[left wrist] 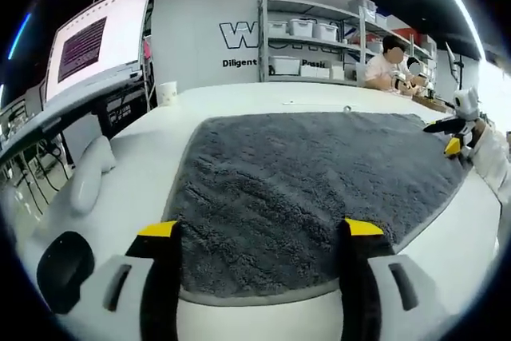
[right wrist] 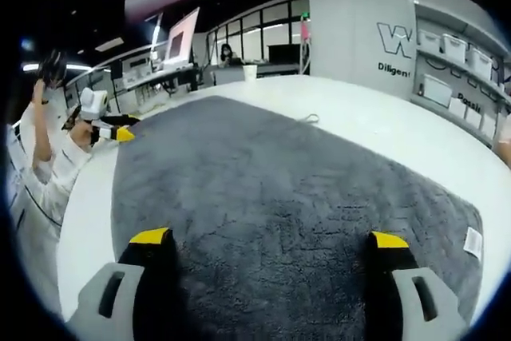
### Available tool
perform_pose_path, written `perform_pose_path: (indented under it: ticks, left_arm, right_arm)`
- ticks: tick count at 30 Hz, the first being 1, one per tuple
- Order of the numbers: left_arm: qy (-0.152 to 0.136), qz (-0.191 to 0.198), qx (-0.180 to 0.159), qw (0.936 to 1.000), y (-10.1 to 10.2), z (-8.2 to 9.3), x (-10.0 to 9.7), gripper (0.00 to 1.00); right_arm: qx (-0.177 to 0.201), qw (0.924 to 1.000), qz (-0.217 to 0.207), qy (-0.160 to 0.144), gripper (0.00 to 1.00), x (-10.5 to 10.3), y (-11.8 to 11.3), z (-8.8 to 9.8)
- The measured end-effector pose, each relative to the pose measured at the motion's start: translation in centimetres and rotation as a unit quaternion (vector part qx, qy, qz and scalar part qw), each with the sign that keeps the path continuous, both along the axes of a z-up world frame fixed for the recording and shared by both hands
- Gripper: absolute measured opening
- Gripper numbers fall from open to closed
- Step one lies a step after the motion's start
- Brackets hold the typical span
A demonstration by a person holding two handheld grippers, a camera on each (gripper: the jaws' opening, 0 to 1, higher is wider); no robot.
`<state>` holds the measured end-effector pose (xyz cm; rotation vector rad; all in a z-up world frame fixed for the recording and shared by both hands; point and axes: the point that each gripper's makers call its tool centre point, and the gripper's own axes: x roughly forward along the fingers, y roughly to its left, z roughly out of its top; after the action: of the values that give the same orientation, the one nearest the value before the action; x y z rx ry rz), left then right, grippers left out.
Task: Open the folded towel by lifting each exposed corner and separating the folded layers until the towel lies flat within the target outline without major curled edges
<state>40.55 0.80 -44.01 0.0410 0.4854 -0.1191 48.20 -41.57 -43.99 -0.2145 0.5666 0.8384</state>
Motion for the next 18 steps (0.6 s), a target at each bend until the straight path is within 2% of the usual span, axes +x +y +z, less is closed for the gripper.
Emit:
perform_pose_path:
  ticks: [13, 18]
  left_arm:
    - [0.004, -0.007, 0.001, 1.0000, 0.3, 0.0, -0.3, 0.80]
    - [-0.003, -0.006, 0.000, 1.0000, 0.3, 0.0, -0.4, 0.80]
  right_arm:
    - [-0.001, 1.0000, 0.001, -0.002, 1.00, -0.3, 0.0, 0.2]
    - [0.011, 0.9997, 0.003, -0.022, 0.99, -1.2, 1.1, 1.6]
